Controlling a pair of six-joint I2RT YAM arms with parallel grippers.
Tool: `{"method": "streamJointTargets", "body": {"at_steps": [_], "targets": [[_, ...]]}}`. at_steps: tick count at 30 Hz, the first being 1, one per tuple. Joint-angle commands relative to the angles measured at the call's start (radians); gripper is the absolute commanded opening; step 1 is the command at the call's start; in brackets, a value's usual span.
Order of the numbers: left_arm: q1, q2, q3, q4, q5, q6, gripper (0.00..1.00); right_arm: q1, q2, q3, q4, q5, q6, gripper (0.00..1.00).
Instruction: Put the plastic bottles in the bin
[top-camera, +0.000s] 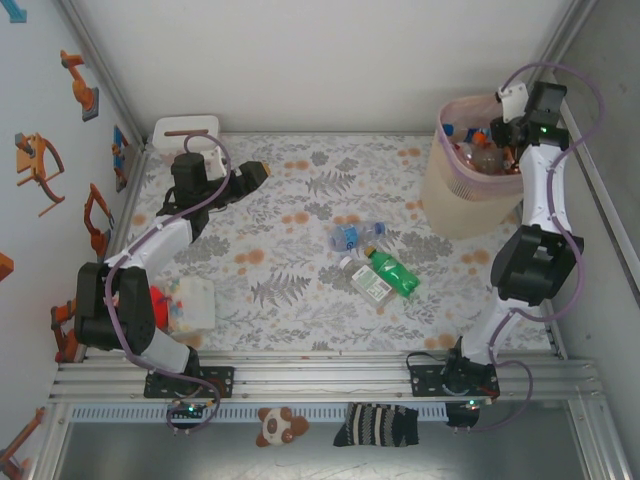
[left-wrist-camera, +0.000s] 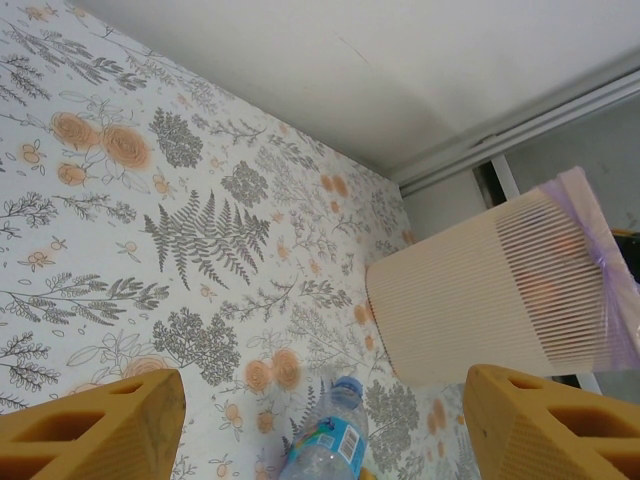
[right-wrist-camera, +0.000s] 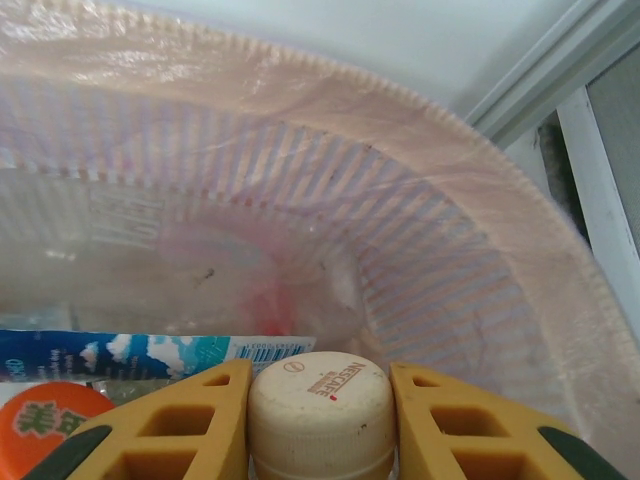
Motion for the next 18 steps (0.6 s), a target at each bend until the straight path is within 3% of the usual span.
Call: {"method": "streamJointTargets", "body": {"at_steps": [1, 8, 18], "targets": [[0.004, -0.027, -0.013, 0.031, 0.019, -0.01, 0.73, -0.025, -0.032, -0.017, -0.016, 0.064, 0.022, 0.33], [0.004, -0.034, -0.016, 0.029, 0.019, -0.01, 0.73, -0.025, -0.08, 0.018, -0.06, 0.089, 0.094, 0.54], [0.002, -0.043, -0.011, 0.02, 0.023, -0.002, 0.73, -0.025, -0.18, 0.052, -0.12, -0.004, 0.217, 0.56]]}}
